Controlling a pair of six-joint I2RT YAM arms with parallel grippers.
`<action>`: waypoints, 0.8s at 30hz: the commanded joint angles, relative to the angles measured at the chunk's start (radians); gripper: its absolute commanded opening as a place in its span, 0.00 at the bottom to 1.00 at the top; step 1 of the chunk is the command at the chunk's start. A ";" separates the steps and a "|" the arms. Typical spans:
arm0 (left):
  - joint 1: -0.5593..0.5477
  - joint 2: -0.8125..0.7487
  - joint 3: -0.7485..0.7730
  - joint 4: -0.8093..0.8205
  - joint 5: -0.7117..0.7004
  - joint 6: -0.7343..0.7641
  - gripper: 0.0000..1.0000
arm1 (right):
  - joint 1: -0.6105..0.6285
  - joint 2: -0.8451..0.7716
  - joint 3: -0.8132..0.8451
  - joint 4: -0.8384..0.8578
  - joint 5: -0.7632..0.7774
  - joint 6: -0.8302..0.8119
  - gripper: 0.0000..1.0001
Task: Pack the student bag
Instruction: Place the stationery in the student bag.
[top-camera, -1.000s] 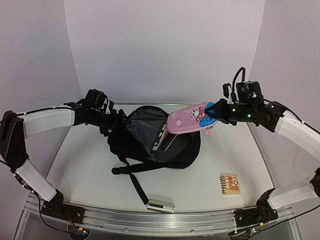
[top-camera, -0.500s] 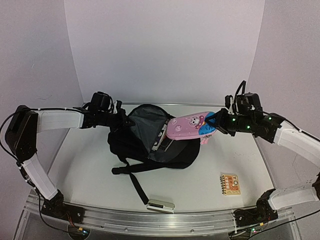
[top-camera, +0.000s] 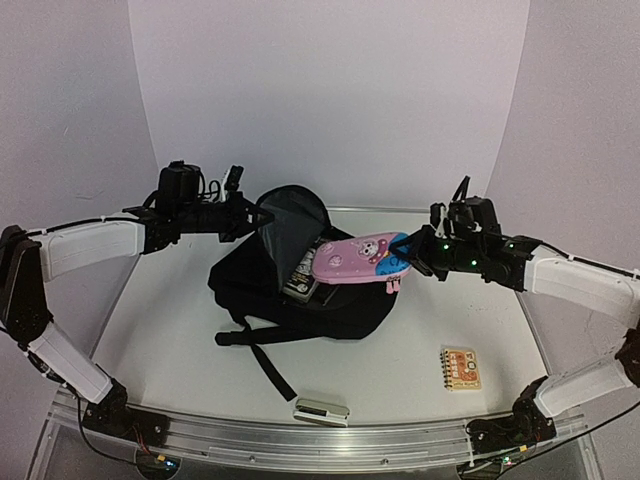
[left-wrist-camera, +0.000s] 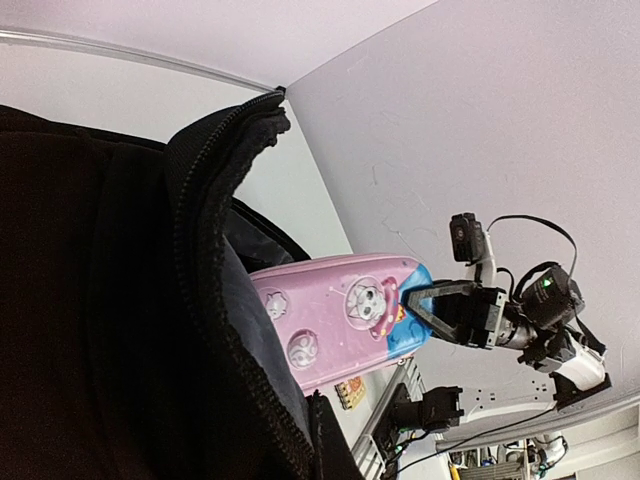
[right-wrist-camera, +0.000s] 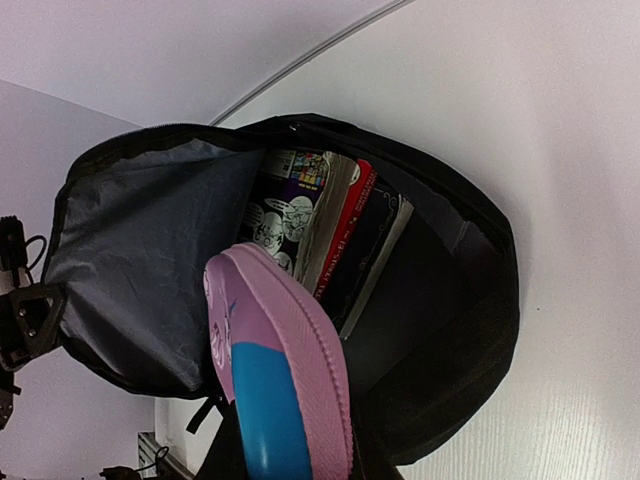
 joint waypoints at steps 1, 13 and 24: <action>0.006 -0.051 0.032 0.094 0.040 0.028 0.00 | 0.025 0.052 0.034 0.146 0.032 0.030 0.00; 0.006 -0.016 0.052 0.125 0.074 0.004 0.00 | 0.187 0.321 0.170 0.336 0.078 0.013 0.00; -0.034 0.016 0.096 0.135 0.087 -0.002 0.00 | 0.271 0.577 0.249 0.576 0.243 0.284 0.00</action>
